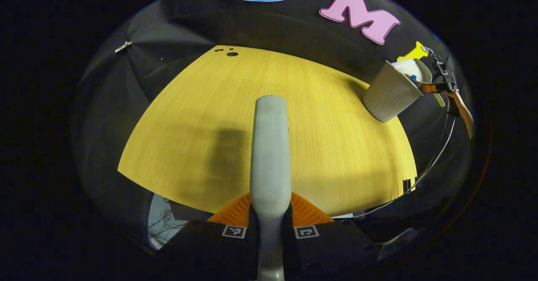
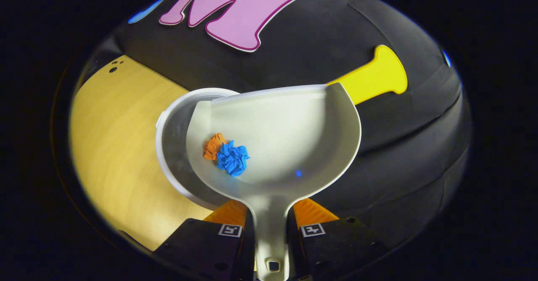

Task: Pick up the small broom and dustpan from the desktop, sweep the trash into the dustpan with the broom, and then empty the trash into the garbage bin.

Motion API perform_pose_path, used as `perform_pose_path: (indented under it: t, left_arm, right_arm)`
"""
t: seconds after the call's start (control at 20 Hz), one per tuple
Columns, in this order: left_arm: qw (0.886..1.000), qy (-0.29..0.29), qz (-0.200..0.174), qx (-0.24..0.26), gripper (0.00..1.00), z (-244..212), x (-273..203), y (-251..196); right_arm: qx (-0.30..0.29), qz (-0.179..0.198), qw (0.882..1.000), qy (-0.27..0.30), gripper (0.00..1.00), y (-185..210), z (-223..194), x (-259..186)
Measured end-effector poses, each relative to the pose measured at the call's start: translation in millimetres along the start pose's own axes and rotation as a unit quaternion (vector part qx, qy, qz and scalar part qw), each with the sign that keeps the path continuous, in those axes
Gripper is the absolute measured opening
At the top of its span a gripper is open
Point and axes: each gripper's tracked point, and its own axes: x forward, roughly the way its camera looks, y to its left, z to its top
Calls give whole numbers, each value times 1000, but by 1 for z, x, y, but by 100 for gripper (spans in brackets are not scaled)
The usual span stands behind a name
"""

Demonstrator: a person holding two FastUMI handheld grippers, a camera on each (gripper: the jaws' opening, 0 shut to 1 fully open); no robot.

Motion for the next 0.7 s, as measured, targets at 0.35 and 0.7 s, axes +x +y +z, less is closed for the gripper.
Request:
perform_pose_path:
  t: [0.35,0.7]
  left_arm:
    - [1000,-12,4,16,27,6,-13,6]
    - [1000,6,4,27,27,-14,-15,9]
  right_arm:
    - [-139,-74,987,-5,36,-4,-5,8]
    - [-241,-141,960,-13,39,-13,-8,8]
